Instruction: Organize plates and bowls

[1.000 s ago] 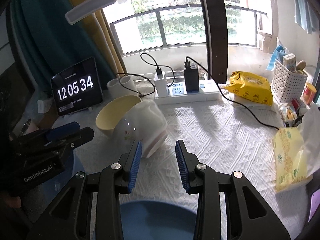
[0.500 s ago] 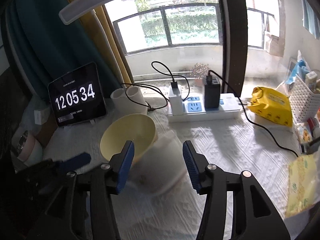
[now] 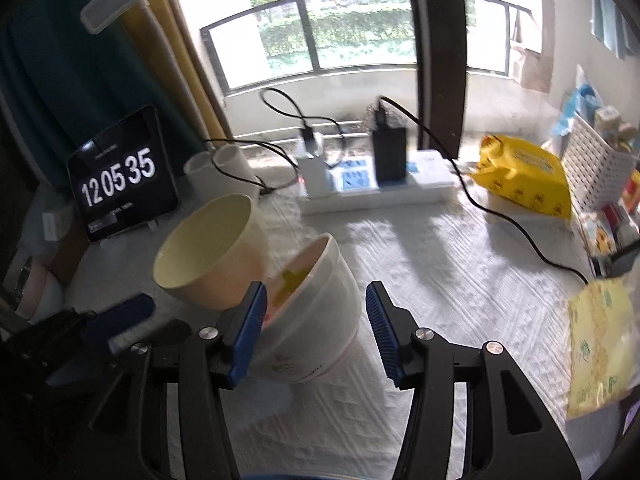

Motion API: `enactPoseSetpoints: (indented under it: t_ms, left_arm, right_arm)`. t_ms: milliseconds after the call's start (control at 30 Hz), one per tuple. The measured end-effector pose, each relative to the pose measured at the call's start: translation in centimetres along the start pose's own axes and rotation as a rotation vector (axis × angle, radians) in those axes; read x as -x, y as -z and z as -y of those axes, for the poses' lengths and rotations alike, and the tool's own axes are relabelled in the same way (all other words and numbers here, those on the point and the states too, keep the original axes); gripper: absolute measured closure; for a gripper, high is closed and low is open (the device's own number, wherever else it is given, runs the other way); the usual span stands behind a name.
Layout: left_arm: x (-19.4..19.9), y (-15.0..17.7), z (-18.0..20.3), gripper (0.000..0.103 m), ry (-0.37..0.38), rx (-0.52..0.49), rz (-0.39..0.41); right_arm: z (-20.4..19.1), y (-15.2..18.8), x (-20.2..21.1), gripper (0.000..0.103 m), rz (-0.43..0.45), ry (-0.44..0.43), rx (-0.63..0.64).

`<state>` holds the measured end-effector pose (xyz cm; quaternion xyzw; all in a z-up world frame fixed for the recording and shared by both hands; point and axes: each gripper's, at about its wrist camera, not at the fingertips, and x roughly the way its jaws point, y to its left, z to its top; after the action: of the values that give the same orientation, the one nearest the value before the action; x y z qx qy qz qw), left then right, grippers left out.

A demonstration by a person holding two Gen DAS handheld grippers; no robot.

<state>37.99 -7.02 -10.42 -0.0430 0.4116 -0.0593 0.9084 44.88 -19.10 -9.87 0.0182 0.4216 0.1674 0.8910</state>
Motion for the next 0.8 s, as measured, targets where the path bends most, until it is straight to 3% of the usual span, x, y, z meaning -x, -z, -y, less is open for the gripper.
enactPoseSetpoints:
  t_ms: [200, 367, 800]
  left_arm:
    - [-0.4, 0.1, 1.6, 0.06, -0.003, -0.015, -0.02]
    - [-1.7, 0.1, 2.8, 0.06, -0.003, -0.01, -0.057]
    - [-5.7, 0.5, 3.9, 0.061, -0.014, 0.046, -0.172]
  right_arm:
    - [3.9, 1.8, -1.0, 0.05, -0.051, -0.006, -0.1]
    - [6.0, 2.7, -1.3, 0.059, -0.057, -0.012, -0.14]
    - [6.1, 3.1, -2.1, 0.075, -0.087, -0.045, -0.139]
